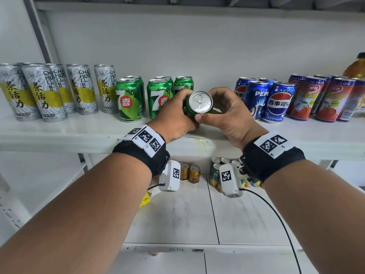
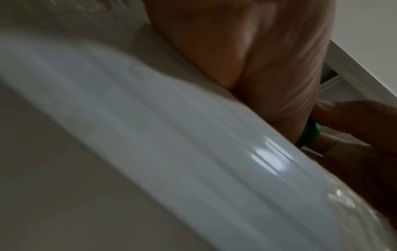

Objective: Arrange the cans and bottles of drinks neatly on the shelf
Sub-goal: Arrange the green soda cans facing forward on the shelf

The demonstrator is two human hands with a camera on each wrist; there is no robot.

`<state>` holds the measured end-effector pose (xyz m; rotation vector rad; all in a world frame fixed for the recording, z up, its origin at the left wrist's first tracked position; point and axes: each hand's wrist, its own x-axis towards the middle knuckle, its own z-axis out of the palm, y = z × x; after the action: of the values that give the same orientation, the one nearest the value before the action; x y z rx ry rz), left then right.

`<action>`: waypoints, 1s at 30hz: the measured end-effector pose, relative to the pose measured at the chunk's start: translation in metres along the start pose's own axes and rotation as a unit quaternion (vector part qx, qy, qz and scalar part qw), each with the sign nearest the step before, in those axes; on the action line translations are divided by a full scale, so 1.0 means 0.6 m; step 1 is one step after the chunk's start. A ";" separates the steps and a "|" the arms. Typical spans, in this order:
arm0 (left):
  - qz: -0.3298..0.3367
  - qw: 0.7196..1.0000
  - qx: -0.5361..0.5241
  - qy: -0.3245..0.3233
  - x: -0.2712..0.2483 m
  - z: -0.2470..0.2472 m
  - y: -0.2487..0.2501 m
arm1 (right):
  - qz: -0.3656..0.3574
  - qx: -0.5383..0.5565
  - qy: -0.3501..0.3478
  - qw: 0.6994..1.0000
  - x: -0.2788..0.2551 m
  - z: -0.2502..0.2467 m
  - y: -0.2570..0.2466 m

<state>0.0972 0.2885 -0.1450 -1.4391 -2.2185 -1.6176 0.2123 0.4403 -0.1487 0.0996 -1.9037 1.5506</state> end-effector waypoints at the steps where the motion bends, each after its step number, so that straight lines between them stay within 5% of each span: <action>1: 0.001 1.000 -0.001 -0.004 -0.001 -0.001 0.001 | -0.001 -0.004 0.000 1.000 0.000 -0.001 0.000; 30: -0.046 0.993 -0.105 0.012 -0.022 -0.001 0.029 | 0.046 0.009 0.063 0.997 -0.004 0.011 -0.023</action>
<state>0.1163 0.2802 -0.1392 -1.3711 -2.1891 -1.9372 0.2172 0.4296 -0.1389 -0.0766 -1.8184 1.5962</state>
